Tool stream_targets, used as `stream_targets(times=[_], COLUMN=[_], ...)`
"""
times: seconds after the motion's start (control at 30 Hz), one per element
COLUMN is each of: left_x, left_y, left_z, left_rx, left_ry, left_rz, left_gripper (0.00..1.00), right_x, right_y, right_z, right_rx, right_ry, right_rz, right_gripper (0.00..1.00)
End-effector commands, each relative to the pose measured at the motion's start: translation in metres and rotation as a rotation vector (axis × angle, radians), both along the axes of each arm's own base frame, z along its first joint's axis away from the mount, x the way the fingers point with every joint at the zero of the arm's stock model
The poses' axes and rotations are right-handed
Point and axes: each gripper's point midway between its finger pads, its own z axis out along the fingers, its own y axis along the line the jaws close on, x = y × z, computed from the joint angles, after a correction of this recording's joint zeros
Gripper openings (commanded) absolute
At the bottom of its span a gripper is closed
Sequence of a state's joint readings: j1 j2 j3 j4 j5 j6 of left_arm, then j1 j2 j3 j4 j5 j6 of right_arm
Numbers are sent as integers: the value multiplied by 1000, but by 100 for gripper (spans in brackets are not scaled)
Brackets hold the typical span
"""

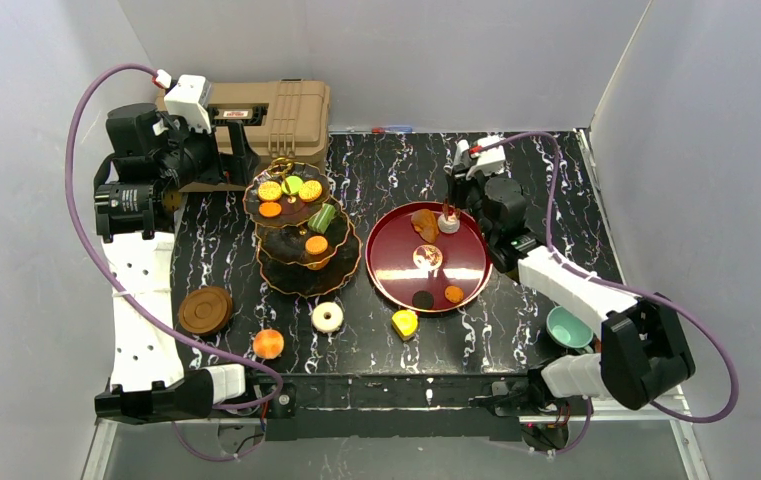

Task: Serve the afternoon tea
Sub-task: Pick up the desert from the tray.

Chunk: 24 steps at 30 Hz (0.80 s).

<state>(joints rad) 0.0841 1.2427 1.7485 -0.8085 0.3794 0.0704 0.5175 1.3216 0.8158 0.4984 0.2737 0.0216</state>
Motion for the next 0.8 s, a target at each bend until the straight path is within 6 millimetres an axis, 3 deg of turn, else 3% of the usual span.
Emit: stream_targets(times=[0.0, 0.23, 0.47, 0.77], left_x=[-8, -8, -4, -2], left_y=[-2, 1, -1, -2], left_z=[10, 11, 10, 8], left_rx=[-8, 12, -2, -9], left_ry=[-31, -39, -32, -26], left_rz=[-10, -3, -10, -13], left_gripper=[98, 98, 98, 98], right_x=[6, 19, 30, 38], right_y=[0, 3, 0, -4], right_z=[9, -18, -26, -29], right_rx=[-4, -13, -11, -19], right_ry=[-17, 15, 20, 14], right_rz=[-16, -41, -75, -102], right_gripper=[44, 46, 56, 59])
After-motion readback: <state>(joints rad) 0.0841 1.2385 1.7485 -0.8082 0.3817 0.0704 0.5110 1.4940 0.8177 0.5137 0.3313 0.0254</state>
